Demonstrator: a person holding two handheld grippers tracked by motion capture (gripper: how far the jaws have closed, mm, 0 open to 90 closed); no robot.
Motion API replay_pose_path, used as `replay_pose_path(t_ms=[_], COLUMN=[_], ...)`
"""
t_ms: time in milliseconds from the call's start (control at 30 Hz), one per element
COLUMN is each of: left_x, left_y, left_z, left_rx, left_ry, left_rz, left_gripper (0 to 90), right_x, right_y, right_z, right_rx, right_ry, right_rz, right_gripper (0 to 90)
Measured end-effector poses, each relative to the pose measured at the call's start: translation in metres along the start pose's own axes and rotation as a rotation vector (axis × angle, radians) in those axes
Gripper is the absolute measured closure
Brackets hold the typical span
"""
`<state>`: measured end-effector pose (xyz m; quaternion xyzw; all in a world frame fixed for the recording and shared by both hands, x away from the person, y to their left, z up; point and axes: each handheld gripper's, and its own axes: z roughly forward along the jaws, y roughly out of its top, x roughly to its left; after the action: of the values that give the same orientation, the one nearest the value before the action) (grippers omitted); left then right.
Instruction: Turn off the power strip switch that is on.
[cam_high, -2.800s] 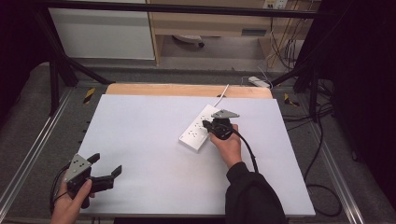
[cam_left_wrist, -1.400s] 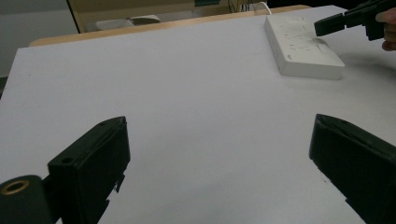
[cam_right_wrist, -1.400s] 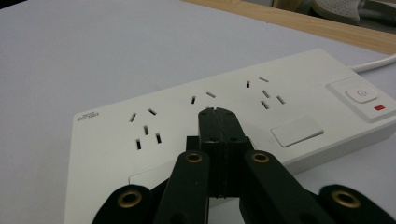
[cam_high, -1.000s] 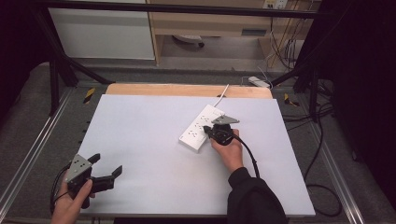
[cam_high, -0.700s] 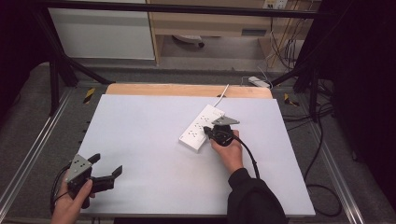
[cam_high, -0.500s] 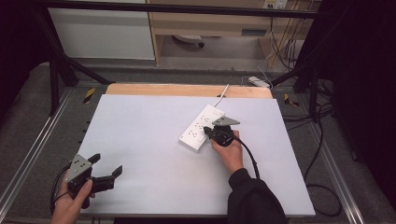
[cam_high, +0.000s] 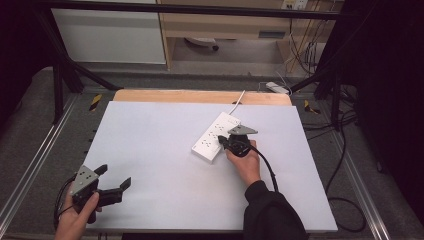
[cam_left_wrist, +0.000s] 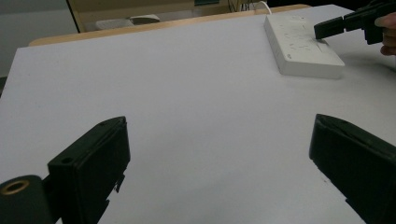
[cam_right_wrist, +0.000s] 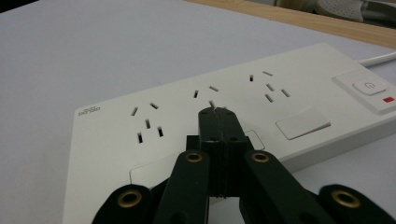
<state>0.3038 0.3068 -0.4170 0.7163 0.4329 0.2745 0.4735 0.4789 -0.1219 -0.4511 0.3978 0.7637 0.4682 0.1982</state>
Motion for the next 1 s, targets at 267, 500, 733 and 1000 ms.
replay_pose_path(t_ms=[267,500,733,1000], left_x=[0.0,-0.0002,-0.0003,-0.0005], left_y=[0.0,-0.0001,-0.0001,-0.0001], left_z=[0.0004,0.0004,0.0004,0.0005], left_rx=[0.002,0.002,0.003,0.004], left_ry=[0.0,0.001,-0.002,-0.002], left_rz=[0.002,0.003,0.004,0.005], left_gripper=[5.1,5.1,5.1,5.1], right_x=[-0.003,-0.0023,-0.002,0.0007], right_y=[-0.0003,-0.0003,-0.0005,-0.0031], right_z=[-0.0005,0.0001,0.0,0.0016], right_rx=[0.003,-0.001,0.0,-0.002], right_ry=[-0.014,-0.007,-0.006,0.006], right_rz=[0.002,0.001,0.002,-0.014], right_gripper=[90.0,90.0,90.0,90.0])
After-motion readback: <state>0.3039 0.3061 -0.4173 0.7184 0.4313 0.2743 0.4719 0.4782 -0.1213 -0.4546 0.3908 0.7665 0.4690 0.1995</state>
